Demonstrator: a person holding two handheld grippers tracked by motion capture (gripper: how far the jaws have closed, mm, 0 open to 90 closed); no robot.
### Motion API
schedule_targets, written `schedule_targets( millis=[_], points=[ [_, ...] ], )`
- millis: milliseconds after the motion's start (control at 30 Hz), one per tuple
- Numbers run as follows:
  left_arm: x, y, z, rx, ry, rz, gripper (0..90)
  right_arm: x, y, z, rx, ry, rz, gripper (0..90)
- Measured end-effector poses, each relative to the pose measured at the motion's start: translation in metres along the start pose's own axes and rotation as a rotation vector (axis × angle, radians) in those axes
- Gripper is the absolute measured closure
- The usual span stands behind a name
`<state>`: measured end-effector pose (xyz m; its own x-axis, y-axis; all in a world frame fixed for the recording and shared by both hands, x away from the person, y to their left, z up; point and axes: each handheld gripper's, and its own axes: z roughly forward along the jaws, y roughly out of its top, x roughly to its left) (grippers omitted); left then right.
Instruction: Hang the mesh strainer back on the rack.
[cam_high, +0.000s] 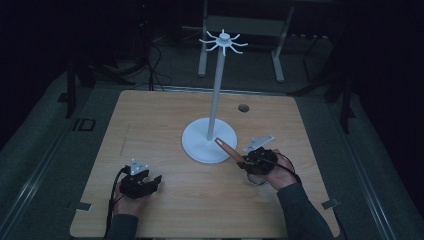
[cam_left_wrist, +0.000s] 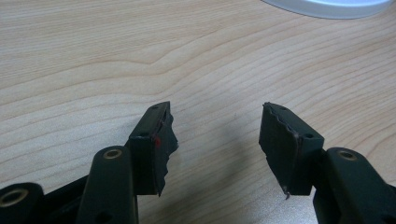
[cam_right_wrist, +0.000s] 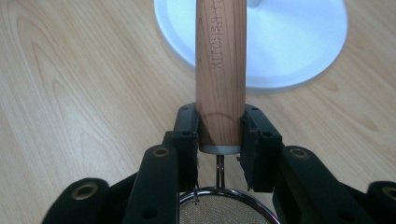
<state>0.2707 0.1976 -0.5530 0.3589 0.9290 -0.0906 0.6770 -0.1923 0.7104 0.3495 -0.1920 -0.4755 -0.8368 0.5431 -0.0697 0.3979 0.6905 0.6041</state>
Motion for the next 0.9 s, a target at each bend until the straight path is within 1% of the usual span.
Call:
schedule_targets(
  millis=[167, 500, 600, 800, 900],
  points=[
    [0.000, 0.000, 0.000, 0.000, 0.000, 0.001, 44.4, -0.002, 0.002, -0.005, -0.041, -0.005, 0.022, 69.8],
    [0.000, 0.000, 0.000, 0.003, -0.001, 0.004, 44.4, -0.006, 0.009, -0.015, -0.140, -0.012, 0.062, 69.8],
    [0.000, 0.000, 0.000, 0.002, 0.000, 0.004, 44.4, -0.007, 0.011, -0.018, -0.151, -0.022, 0.068, 69.8],
    [0.000, 0.000, 0.000, 0.001, 0.000, 0.002, 44.4, -0.009, 0.013, -0.023, -0.192, -0.020, 0.092, 69.8],
    [0.000, 0.000, 0.000, 0.001, 0.000, 0.005, 44.4, -0.010, 0.015, -0.025, -0.203, -0.017, 0.096, 69.8]
  ],
)
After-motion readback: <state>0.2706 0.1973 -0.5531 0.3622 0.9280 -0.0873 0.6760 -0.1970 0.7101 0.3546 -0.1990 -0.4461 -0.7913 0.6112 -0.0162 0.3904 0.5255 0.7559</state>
